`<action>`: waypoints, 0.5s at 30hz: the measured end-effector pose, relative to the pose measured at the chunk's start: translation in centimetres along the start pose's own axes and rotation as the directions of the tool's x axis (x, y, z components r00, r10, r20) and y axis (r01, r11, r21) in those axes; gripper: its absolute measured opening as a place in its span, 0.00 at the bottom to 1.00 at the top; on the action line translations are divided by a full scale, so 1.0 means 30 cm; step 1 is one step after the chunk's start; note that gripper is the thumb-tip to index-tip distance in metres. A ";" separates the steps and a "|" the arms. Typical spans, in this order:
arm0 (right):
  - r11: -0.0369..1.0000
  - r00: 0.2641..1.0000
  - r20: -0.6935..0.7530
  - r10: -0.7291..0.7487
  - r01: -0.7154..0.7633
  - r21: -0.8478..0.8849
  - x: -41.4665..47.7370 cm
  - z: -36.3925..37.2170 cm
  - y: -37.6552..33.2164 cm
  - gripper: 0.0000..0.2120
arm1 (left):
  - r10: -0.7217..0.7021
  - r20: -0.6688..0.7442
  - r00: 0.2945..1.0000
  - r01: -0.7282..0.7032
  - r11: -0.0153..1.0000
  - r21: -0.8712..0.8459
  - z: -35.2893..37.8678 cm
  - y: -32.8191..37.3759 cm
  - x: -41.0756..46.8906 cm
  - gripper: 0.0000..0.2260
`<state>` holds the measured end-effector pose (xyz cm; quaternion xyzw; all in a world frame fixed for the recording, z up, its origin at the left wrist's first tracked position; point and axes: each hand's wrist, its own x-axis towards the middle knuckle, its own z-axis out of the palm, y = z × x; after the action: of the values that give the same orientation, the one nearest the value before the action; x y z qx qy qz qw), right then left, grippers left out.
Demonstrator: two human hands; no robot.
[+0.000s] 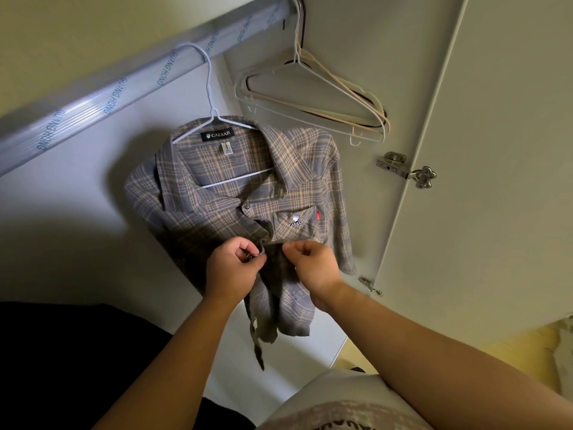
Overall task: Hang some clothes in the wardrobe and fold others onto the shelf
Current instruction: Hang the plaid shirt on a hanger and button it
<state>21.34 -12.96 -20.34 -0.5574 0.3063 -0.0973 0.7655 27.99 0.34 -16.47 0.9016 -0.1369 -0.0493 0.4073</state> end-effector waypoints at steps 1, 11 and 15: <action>1.000 1.000 -0.004 0.012 -0.012 0.003 0.000 0.002 -0.001 0.09 | -0.001 0.009 1.000 0.001 1.000 -0.007 0.000 0.000 -0.001 0.07; 0.991 0.995 0.009 0.104 -0.104 0.088 0.001 -0.001 -0.001 0.11 | -0.087 0.157 0.984 0.107 0.987 -0.122 0.010 -0.006 -0.002 0.11; 0.988 0.993 0.034 0.114 -0.117 0.099 -0.004 -0.009 -0.005 0.10 | -0.006 0.069 0.998 0.008 1.000 -0.019 0.013 -0.007 -0.006 0.10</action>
<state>21.13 -13.17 -20.21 -0.5008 0.3220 -0.0602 0.8012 27.78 0.24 -16.91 0.8959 -0.1472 -0.0831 0.4108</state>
